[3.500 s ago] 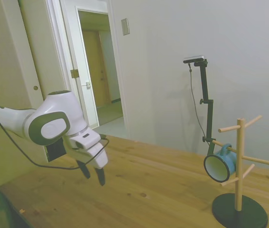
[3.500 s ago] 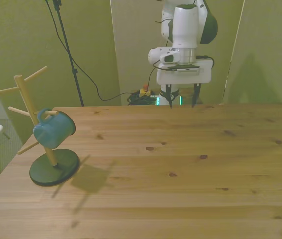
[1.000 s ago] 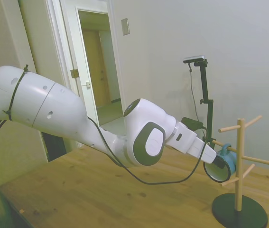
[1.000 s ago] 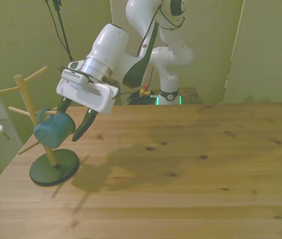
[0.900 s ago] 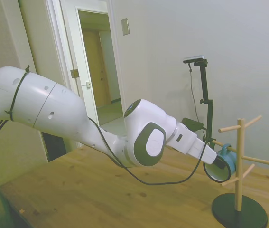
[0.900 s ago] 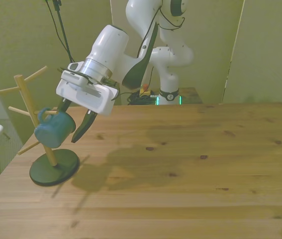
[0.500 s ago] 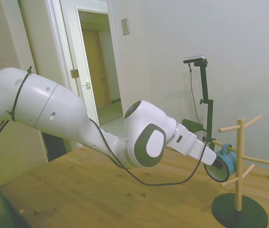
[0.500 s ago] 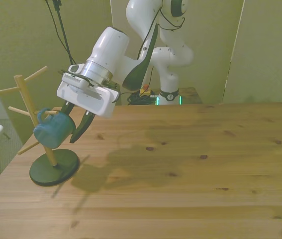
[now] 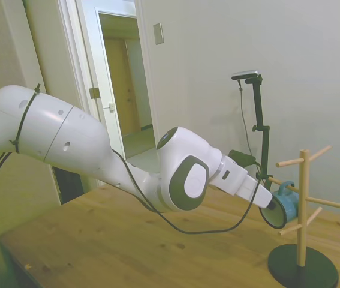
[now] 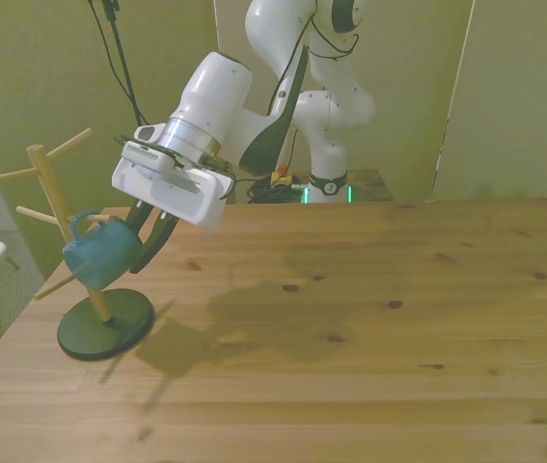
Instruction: Unload the mug
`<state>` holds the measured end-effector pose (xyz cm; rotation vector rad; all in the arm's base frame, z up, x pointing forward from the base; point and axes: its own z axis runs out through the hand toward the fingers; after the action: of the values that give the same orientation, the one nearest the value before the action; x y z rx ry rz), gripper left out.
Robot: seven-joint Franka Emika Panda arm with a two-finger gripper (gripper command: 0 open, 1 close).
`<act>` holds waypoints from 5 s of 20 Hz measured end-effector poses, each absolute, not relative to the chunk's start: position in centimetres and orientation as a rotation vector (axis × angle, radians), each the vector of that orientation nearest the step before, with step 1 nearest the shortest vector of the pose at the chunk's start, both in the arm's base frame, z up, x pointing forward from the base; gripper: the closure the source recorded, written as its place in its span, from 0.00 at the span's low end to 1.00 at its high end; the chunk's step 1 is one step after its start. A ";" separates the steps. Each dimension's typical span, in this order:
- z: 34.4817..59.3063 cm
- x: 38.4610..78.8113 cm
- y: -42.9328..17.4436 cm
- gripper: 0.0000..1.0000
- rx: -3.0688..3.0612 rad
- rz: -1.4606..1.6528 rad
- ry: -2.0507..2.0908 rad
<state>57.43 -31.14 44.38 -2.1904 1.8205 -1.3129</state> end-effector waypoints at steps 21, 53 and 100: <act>47.1 56.8 -27.9 1.00 -2.167 -1.321 1.752; 44.7 59.4 0.4 1.00 -2.608 -0.615 1.297; 40.5 59.5 -6.6 0.00 -2.793 -0.326 1.360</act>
<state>59.47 -6.62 40.52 -2.7929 1.3600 -0.3257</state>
